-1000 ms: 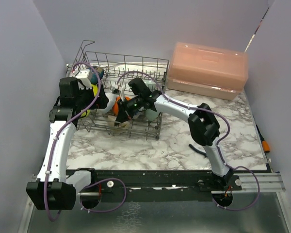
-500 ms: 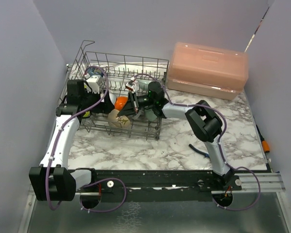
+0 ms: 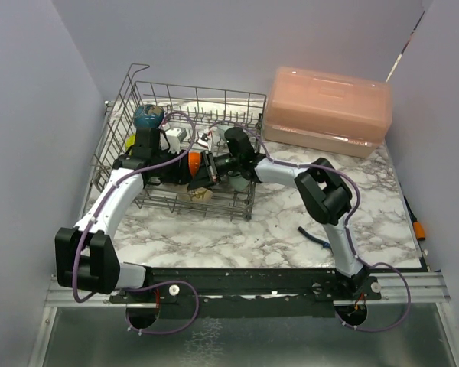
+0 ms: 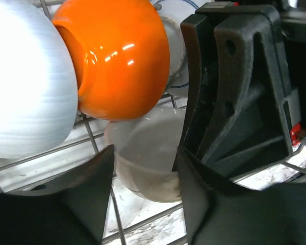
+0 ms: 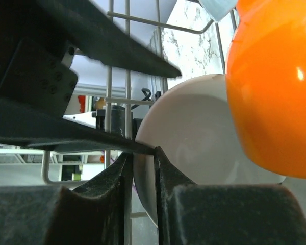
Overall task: Load the bowls into the dish rack
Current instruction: Adjust the bowl in the dish rack.
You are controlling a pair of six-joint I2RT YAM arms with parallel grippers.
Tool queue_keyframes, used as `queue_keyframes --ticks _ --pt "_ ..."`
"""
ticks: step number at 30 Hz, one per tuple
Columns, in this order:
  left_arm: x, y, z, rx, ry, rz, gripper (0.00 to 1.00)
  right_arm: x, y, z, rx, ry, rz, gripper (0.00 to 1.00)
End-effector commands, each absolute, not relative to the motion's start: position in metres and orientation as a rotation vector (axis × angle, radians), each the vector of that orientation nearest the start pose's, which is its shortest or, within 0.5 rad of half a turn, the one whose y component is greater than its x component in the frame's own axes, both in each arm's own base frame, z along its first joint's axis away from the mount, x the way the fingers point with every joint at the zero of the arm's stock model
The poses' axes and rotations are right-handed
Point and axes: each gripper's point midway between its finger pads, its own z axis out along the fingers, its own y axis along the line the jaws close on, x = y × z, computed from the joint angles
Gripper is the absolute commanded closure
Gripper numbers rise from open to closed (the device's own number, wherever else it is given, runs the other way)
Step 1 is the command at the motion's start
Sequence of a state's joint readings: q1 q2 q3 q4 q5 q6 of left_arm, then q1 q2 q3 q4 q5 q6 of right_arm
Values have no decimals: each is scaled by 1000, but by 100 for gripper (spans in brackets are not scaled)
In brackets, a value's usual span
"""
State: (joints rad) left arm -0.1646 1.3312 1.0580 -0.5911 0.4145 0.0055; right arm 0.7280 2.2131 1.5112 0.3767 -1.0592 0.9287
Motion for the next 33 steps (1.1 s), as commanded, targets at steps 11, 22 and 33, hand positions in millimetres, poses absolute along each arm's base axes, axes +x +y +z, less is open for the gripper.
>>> queue_keyframes --ticks 11,22,33 --pt "304 -137 127 472 2482 -553 73 307 434 105 -703 2450 1244 73" --pt "312 -139 154 495 2398 -552 43 352 393 92 -731 2458 720 82" --pt "303 -155 162 560 2394 -692 40 371 373 95 -686 2430 524 100"
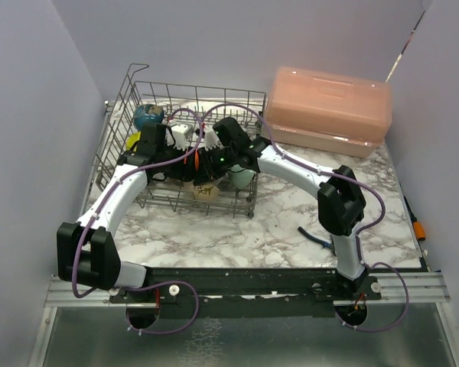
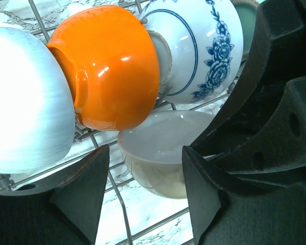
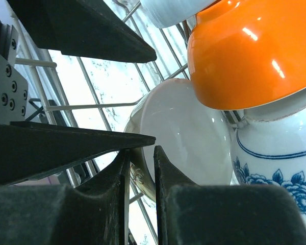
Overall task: Load the bowls into the dish rack
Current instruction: Adjust the bowl in the dish rack.
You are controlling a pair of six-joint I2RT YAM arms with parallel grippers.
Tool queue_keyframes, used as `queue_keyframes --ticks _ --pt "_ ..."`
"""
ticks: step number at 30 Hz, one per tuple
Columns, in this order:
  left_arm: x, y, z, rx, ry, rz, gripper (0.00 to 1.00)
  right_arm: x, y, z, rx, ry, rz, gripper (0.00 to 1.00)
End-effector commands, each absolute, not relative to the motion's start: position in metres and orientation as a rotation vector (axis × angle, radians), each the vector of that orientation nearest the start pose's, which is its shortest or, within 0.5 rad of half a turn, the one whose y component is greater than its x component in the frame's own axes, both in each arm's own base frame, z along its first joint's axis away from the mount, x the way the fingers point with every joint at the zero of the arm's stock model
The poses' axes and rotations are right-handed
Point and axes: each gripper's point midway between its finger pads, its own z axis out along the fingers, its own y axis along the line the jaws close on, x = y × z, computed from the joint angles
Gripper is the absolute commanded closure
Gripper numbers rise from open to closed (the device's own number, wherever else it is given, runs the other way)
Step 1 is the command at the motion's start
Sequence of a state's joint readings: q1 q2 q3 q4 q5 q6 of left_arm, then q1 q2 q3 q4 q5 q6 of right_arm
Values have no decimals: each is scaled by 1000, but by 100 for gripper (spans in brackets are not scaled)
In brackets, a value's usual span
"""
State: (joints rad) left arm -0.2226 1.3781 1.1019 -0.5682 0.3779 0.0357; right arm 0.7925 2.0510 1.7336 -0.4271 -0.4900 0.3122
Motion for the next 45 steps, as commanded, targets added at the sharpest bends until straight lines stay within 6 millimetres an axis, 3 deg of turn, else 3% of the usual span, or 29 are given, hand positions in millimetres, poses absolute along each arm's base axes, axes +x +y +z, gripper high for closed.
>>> queue_keyframes --ticks 1,6,9,15,20,25,33,37,41,45 --pt "301 -157 161 569 2398 -709 40 373 371 94 -683 2429 507 100" --pt "293 -157 158 644 2411 -726 41 371 371 97 -674 2430 539 100" --pt "293 -156 161 704 2369 -710 33 368 369 104 -666 2414 633 100" --pt "319 -143 177 696 2242 -532 22 355 355 101 -744 2420 727 100" --pt "323 -167 193 895 2024 -645 24 352 346 102 -787 2405 785 100" --pt "321 -185 195 1148 1829 -710 25 347 338 114 -854 2321 1004 100" --pt "312 -217 199 1421 1462 -877 23 323 349 147 -1020 2184 1262 100" --pt "317 -225 180 1474 1504 -887 26 335 344 131 -960 2270 1154 100" --pt "313 -229 159 1591 1533 -754 26 351 331 108 -827 2395 1027 100" --pt "308 -233 150 1664 1529 -657 26 360 327 98 -748 2430 962 96"
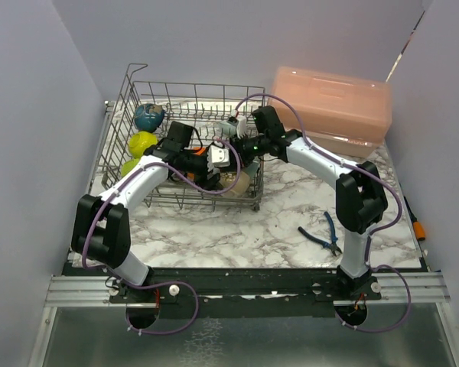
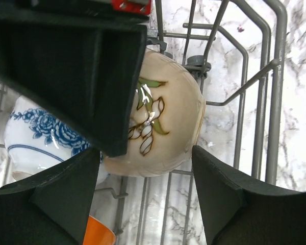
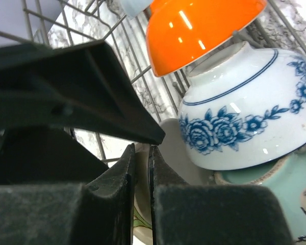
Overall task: Load the bowls into the dish rack
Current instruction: Adjust the bowl in the dish rack.
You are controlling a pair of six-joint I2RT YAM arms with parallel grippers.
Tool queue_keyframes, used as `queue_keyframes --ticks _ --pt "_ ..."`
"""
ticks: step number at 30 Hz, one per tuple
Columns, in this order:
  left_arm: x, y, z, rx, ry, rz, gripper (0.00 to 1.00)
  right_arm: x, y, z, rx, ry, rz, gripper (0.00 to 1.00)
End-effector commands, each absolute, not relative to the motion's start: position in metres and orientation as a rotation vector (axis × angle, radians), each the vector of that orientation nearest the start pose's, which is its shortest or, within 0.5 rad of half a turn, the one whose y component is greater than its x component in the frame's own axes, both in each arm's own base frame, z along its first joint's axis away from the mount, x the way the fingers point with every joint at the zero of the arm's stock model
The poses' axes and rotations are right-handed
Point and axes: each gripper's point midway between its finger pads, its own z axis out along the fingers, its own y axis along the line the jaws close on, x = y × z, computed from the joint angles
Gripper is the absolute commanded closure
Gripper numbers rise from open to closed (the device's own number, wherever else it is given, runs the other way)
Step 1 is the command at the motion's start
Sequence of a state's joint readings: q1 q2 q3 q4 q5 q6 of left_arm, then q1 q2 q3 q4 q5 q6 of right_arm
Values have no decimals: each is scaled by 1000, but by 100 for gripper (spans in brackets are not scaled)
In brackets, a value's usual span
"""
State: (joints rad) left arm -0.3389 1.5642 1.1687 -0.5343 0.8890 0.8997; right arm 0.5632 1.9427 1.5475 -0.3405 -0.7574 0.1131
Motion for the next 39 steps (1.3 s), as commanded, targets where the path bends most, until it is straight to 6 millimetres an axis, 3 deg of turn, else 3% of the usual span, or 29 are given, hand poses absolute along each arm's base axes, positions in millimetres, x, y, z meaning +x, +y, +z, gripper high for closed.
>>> queue_keyframes --ticks 1,7,16,20,24,29,34,39 --pt "308 -233 147 1677 1535 -627 26 361 328 98 -744 2422 964 96" --pt "308 -242 133 1692 1551 -607 18 364 322 98 -734 2427 914 88" --pt "282 -256 132 1714 1466 -763 17 367 316 100 -730 2432 851 79" --pt "276 -256 125 1715 1480 -798 17 367 312 111 -733 2410 823 65" --pt "282 -251 119 1708 1538 -752 19 367 307 137 -744 2342 800 47" --pt "286 -252 122 1695 1552 -746 23 359 300 166 -777 2271 782 32" --pt "289 -254 127 1674 1562 -750 27 345 287 172 -854 2235 737 24" --pt "291 -258 130 1648 1583 -775 35 321 293 168 -1017 2158 780 22"
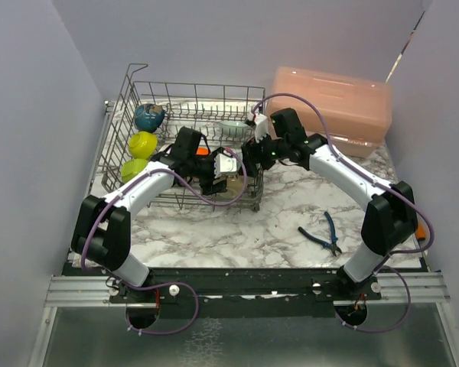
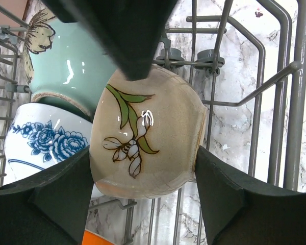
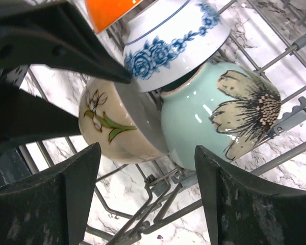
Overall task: Load the bowls into the dish rack
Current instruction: Adjust the bowl in the dish rack.
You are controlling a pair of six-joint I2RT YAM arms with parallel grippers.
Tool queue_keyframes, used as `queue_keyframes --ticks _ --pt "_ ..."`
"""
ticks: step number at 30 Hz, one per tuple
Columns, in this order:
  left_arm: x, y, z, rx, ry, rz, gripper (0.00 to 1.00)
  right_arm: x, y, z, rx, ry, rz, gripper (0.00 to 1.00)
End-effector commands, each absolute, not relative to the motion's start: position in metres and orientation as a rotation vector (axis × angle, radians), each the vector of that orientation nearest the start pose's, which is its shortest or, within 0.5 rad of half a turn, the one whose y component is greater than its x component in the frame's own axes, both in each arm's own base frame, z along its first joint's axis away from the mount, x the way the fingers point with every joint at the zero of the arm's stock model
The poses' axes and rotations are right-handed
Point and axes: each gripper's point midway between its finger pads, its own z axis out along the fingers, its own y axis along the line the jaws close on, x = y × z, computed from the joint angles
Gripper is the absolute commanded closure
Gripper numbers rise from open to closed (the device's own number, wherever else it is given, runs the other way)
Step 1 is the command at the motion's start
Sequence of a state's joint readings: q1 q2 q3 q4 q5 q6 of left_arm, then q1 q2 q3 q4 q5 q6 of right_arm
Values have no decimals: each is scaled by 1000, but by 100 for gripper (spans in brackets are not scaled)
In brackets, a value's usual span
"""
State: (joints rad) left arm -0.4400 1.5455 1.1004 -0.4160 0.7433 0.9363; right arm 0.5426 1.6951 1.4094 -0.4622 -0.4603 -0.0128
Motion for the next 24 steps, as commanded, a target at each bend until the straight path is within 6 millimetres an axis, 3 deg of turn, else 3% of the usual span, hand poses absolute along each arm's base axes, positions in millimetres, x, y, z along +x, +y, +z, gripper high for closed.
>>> queue_keyframes --ticks 1,10,18,24 --pt "292 -258 130 1645 1585 -775 36 318 294 166 -1048 2146 781 22" --pt "292 -266 137 1565 1658 -869 44 303 316 155 -1241 2048 844 21" --pt "294 -269 135 1509 1734 -914 45 299 325 135 -1327 2023 729 21" --pt "289 -275 145 1492 1710 -981 45 285 338 132 -1392 1979 815 21"
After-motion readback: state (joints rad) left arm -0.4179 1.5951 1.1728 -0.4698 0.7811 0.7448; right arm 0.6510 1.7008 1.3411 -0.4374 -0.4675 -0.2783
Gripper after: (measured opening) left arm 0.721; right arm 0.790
